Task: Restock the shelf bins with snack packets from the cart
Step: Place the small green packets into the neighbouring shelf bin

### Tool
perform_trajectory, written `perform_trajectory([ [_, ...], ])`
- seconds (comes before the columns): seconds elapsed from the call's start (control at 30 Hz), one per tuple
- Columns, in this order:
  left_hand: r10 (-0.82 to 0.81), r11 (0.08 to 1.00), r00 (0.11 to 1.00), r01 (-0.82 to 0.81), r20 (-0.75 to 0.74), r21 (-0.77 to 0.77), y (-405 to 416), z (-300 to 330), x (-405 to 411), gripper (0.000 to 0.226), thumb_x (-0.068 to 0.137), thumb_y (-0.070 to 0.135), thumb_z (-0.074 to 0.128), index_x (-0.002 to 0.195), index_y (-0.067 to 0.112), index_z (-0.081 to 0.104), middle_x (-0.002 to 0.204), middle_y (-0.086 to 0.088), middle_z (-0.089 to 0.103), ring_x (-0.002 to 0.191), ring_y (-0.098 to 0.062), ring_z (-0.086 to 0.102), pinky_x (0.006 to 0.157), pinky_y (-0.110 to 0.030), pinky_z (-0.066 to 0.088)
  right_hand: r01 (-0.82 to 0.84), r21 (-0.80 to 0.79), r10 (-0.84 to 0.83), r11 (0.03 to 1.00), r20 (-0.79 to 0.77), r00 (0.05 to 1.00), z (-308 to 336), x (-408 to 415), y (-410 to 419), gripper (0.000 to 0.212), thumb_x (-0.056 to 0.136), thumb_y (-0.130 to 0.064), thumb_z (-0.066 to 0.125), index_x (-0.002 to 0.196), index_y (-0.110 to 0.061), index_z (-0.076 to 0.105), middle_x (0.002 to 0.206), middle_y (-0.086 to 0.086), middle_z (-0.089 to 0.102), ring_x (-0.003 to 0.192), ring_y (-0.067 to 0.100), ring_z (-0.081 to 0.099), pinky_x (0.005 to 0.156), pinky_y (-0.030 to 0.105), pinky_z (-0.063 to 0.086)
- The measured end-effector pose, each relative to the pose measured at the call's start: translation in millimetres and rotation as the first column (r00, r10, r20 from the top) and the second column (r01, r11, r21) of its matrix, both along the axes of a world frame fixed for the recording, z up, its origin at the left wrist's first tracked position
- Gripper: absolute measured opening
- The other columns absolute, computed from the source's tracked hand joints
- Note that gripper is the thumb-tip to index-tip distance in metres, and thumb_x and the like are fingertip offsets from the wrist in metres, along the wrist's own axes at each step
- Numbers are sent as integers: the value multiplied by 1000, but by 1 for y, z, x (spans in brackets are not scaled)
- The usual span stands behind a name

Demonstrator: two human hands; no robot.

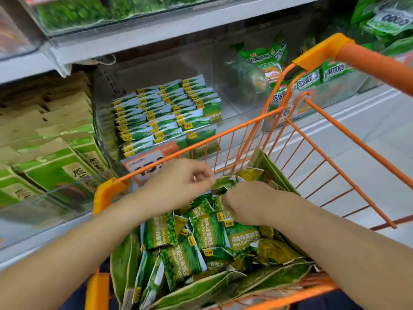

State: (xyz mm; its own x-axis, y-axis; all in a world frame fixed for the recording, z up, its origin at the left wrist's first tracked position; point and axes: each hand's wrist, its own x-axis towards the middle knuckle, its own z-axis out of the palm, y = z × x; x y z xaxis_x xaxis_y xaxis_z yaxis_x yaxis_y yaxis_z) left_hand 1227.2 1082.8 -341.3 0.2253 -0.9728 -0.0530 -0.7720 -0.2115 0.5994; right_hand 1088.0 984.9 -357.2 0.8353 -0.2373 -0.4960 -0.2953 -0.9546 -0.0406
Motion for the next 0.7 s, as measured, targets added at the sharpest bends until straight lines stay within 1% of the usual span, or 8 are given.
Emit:
perform_trajectory([
  [0.13,-112,958,981,65,155,281,13,-28,13,18,95,40,54,102,31,68,87,17,66,75,1,58,70,-28,51,48,83,-37,995,-128,991,-8,0,2,24,90,-12,58,113,-10,59,112,8,62,103,27,59,79,35,49],
  [0.23,-163,945,949,71,271,320,14,-32,19,23,97,42,48,109,31,64,96,13,68,80,-4,59,70,-34,54,20,123,6,992,-208,978,-12,1,5,24,88,-16,65,109,-8,59,108,7,61,102,25,57,83,35,50],
  [0.33,-207,931,933,95,294,352,13,-33,17,25,98,43,47,111,28,63,96,11,69,79,-6,60,67,-30,52,14,175,22,984,-206,978,-13,3,1,11,89,-21,65,94,-12,61,93,1,60,96,25,56,79,31,48],
  [0.43,-120,940,993,111,7,323,8,-26,14,36,91,52,56,113,25,64,100,7,69,83,-8,63,73,-28,52,104,341,-91,934,-53,994,-1,6,-7,10,96,-25,55,95,-16,58,75,-7,47,84,18,48,63,28,37],
  [0.5,-18,943,940,129,-341,306,5,-17,12,46,84,60,60,114,25,63,99,0,70,85,-12,66,77,-29,54,109,393,-162,913,103,981,6,9,-10,11,99,-24,48,103,-19,57,79,-5,49,82,18,48,66,30,37],
  [0.53,-10,946,909,143,-416,291,5,-14,11,47,82,59,64,114,25,62,93,-5,69,80,-13,66,74,-31,54,110,417,-203,902,187,961,8,10,-12,9,99,-23,47,99,-22,55,78,-5,50,80,18,49,67,31,38],
  [0.63,-28,965,891,142,-453,219,7,-10,11,29,84,34,73,107,19,62,54,3,52,50,-4,50,56,-20,44,131,533,-365,836,362,858,10,11,-12,13,96,-29,55,83,-28,55,63,-11,48,59,5,46,58,27,36],
  [0.7,26,974,851,96,-524,205,7,-8,12,17,86,20,71,99,16,62,48,12,45,50,-1,52,61,-17,53,186,617,-521,765,423,741,10,11,-13,13,92,-32,62,79,-27,60,63,-10,53,57,3,47,58,26,38],
])
